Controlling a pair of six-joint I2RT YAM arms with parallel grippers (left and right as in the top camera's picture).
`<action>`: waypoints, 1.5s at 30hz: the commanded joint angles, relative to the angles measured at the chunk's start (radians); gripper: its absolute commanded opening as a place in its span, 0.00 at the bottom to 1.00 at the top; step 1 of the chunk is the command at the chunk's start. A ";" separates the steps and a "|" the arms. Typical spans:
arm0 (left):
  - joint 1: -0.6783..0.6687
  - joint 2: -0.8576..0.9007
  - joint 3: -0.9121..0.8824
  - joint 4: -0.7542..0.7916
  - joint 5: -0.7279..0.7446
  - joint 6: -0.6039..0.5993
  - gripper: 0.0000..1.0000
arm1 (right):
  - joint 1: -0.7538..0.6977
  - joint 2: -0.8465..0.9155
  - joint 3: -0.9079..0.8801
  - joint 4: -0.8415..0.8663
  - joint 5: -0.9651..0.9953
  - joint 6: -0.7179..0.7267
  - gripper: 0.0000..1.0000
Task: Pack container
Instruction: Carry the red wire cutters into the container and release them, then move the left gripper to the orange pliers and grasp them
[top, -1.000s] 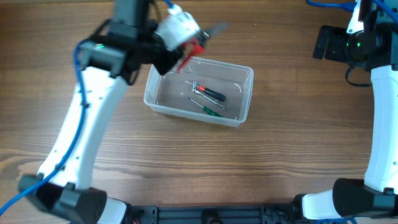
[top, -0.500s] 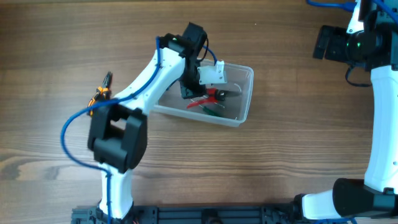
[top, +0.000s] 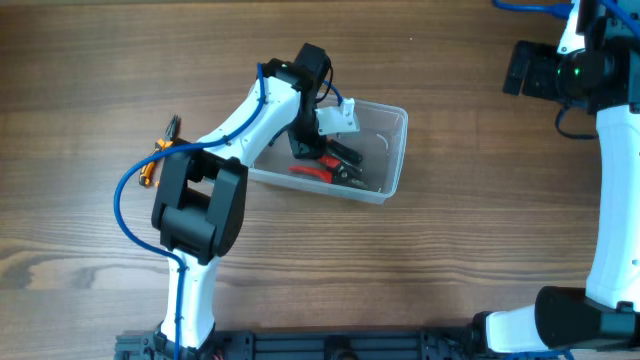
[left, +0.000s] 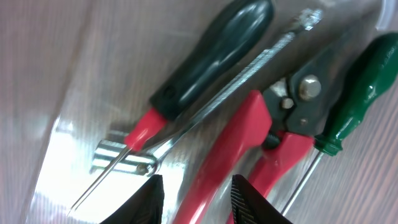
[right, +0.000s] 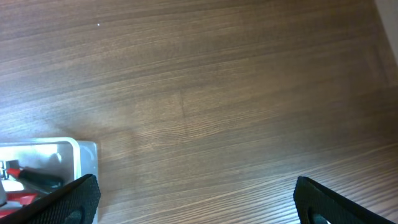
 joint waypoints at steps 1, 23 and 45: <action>0.055 -0.084 0.081 0.003 0.013 -0.119 0.38 | 0.000 0.003 0.003 0.000 0.014 -0.011 1.00; 0.685 -0.333 -0.027 -0.174 -0.113 -0.781 0.47 | 0.000 0.003 0.003 0.000 0.014 -0.011 1.00; 0.694 -0.304 -0.576 0.290 -0.121 -0.697 0.36 | 0.000 0.003 0.003 0.000 0.014 -0.011 1.00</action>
